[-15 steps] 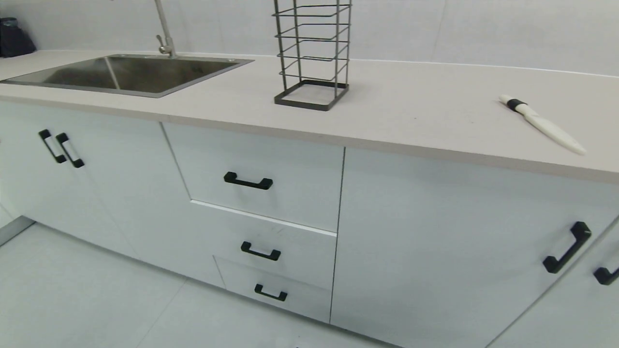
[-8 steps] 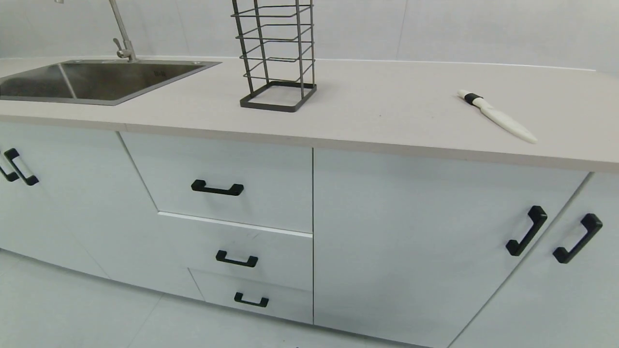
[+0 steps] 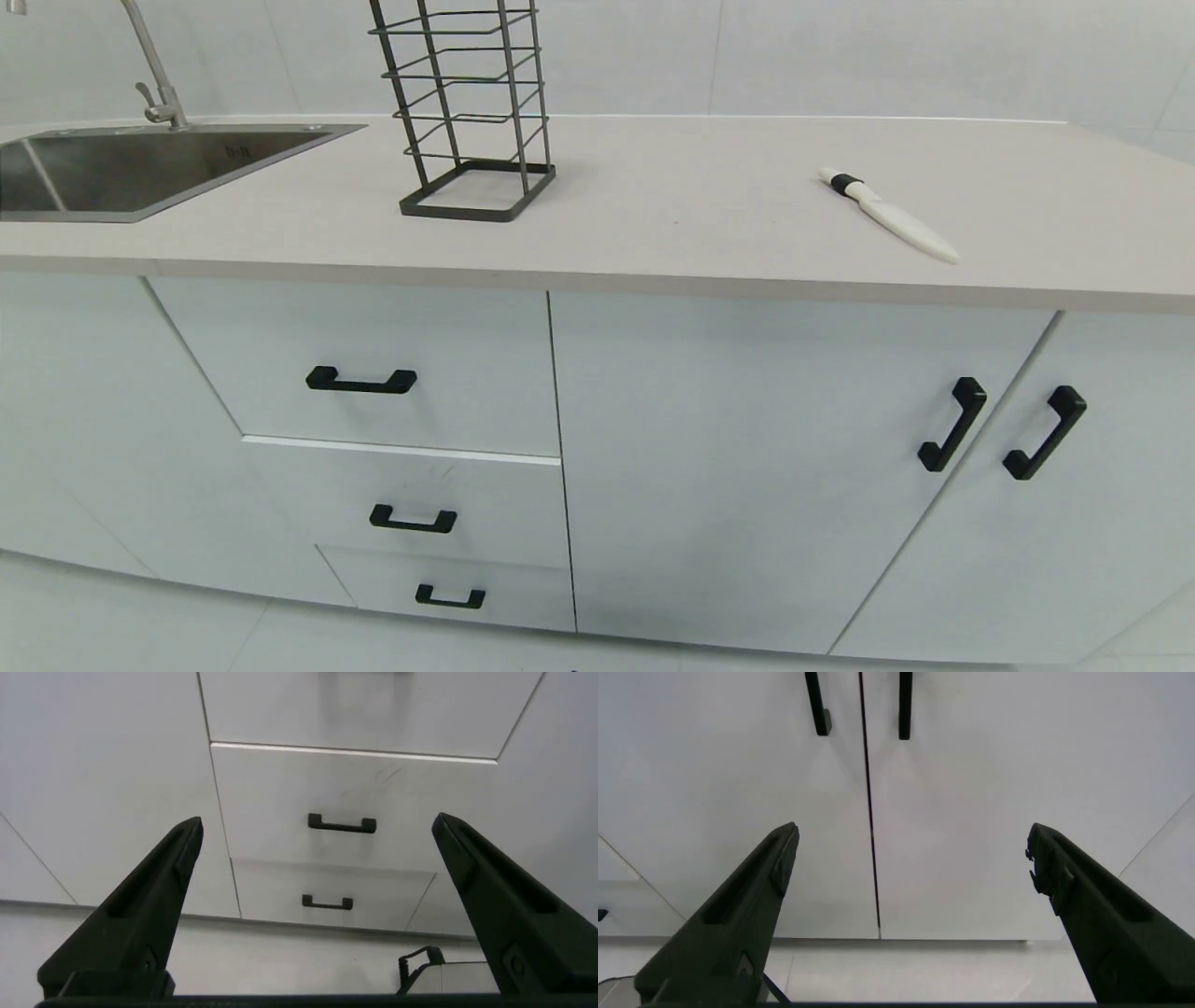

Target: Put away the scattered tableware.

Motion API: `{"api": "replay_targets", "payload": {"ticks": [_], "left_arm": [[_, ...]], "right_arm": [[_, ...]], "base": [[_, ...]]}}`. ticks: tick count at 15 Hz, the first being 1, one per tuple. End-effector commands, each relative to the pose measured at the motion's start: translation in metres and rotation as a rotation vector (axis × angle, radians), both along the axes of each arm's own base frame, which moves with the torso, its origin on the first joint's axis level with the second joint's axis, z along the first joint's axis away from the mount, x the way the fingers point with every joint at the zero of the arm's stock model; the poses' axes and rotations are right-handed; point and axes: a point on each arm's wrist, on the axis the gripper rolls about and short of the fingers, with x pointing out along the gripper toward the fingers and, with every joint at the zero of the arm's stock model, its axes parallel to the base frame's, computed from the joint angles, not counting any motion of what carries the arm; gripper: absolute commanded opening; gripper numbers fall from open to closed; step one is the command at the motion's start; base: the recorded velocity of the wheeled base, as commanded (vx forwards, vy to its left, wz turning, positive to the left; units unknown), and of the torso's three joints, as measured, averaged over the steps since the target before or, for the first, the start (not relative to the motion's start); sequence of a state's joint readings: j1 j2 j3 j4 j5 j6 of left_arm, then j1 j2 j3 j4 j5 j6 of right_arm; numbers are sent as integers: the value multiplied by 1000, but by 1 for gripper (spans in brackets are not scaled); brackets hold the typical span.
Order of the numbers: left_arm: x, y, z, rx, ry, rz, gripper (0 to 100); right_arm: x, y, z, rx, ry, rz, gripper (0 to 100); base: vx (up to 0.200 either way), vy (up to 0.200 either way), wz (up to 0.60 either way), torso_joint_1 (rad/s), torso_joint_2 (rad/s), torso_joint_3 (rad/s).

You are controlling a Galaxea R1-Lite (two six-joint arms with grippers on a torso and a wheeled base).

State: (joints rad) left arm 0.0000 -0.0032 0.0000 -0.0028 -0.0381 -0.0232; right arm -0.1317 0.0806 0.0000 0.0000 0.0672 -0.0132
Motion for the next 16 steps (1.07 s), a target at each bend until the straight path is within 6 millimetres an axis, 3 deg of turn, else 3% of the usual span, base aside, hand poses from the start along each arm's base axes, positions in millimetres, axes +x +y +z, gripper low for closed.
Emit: {"api": "replay_targets", "payload": {"ticks": [1,9,12,16], "left_arm": [[0,0,0,-1,1,0,100],[0,0,0,-1,3,0,100],[0,0,0,-1,3,-2,100],[0,0,0,-3,3,-3,100]], "right_arm": [[0,0,0,-1,1,0,100],[0,0,0,-1,1,0,100],[0,0,0,1,1,0,100],[0,0,0,1,1,0,100]], "base": [[0,0,-600,2,2,2],[0,0,-75,0,0,1],[200,0,0,2,4,1],[0,0,0,0,0,0]]}}
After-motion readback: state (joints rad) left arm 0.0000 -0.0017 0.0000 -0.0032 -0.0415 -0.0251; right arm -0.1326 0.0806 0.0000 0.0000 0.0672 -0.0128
